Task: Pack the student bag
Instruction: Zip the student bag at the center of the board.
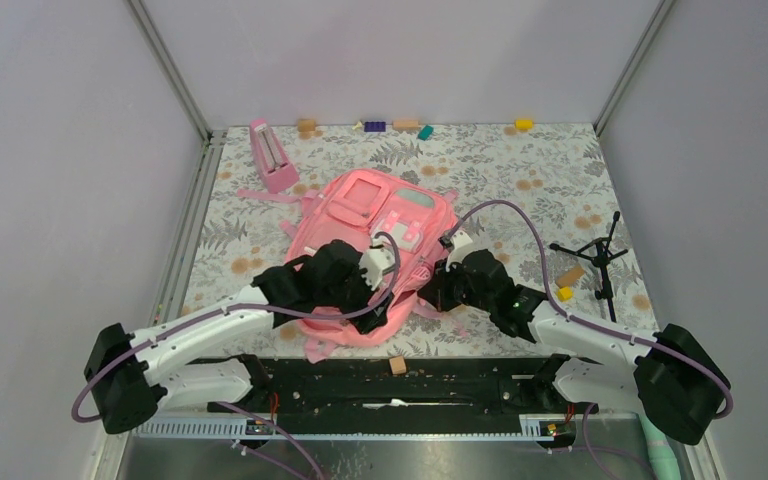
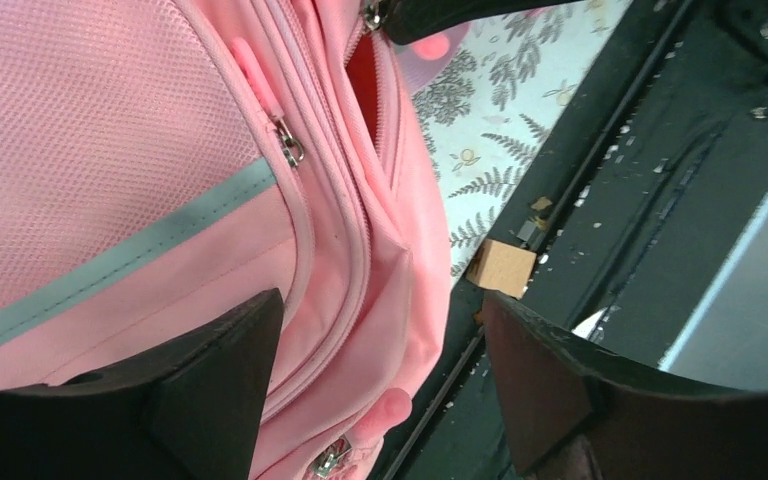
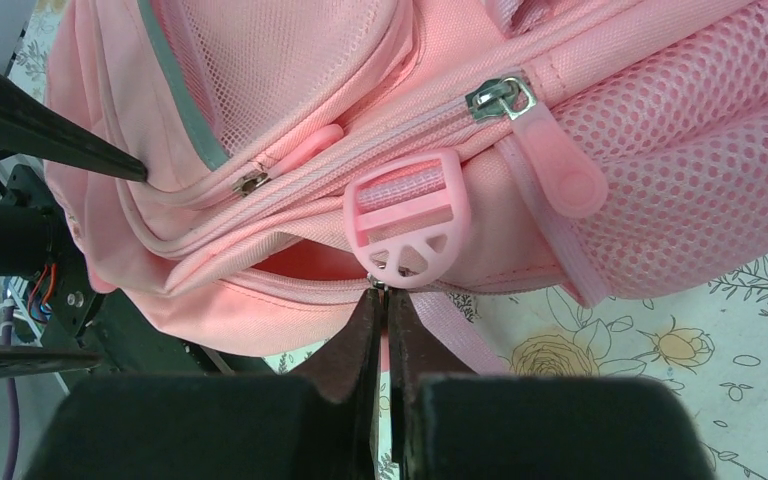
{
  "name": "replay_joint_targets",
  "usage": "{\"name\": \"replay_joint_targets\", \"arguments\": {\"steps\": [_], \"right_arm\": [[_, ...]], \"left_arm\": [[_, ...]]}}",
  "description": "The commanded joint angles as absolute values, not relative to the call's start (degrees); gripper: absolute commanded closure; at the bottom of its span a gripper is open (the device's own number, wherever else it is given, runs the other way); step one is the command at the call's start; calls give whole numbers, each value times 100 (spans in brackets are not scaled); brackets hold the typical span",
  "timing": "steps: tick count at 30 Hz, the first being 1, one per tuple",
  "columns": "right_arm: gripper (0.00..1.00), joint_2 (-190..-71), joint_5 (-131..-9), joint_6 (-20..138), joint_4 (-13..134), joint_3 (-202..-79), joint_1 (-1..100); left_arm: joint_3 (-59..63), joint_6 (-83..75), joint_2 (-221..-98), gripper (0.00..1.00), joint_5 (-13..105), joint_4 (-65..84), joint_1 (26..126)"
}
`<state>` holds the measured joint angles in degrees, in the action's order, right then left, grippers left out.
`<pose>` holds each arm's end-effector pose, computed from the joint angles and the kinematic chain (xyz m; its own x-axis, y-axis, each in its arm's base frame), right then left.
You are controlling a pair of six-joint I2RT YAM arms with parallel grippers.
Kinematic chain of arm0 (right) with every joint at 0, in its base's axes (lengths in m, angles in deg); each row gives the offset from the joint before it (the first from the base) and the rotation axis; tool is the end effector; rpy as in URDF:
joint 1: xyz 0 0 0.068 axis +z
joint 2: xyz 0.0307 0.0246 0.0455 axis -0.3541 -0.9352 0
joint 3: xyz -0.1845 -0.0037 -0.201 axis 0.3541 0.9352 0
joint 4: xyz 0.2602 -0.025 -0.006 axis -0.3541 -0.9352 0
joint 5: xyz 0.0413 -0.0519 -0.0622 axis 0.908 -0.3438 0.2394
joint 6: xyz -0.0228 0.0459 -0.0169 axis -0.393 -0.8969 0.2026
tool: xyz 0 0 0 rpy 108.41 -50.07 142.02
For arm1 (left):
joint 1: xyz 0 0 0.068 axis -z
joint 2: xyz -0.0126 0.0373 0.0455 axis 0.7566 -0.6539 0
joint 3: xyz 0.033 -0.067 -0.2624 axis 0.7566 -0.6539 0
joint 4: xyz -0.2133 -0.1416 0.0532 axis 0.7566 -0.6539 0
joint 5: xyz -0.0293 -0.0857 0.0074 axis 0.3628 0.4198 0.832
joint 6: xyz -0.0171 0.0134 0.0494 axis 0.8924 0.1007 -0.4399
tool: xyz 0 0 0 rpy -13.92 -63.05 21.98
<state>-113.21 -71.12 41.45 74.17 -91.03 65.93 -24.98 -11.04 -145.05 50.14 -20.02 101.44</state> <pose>0.1618 0.1688 0.2045 -0.5836 -0.0090 -0.8120 -0.5936 0.6870 0.4191 0.1310 -0.1820 0.2603 -0.4841 0.5118 -0.7098 0.8359 0.5103 -0.2021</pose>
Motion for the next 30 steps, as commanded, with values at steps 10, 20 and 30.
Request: {"name": "replay_joint_targets", "arguments": {"steps": [10,20,30], "right_arm": [[100,-11141,-6970,4302,7775,-9190,6511],[100,-11144,-6468,4448,7770,-9168,6508],[100,-11222,-6874,3975,7861,-9206,7075]], "left_arm": [[-1978,-1213,-15281,39,2154,-2240,11077],[-1981,-1075,-15446,53,1600,-2268,11289],[-2124,-832,-15357,100,2657,-1635,11289]]}}
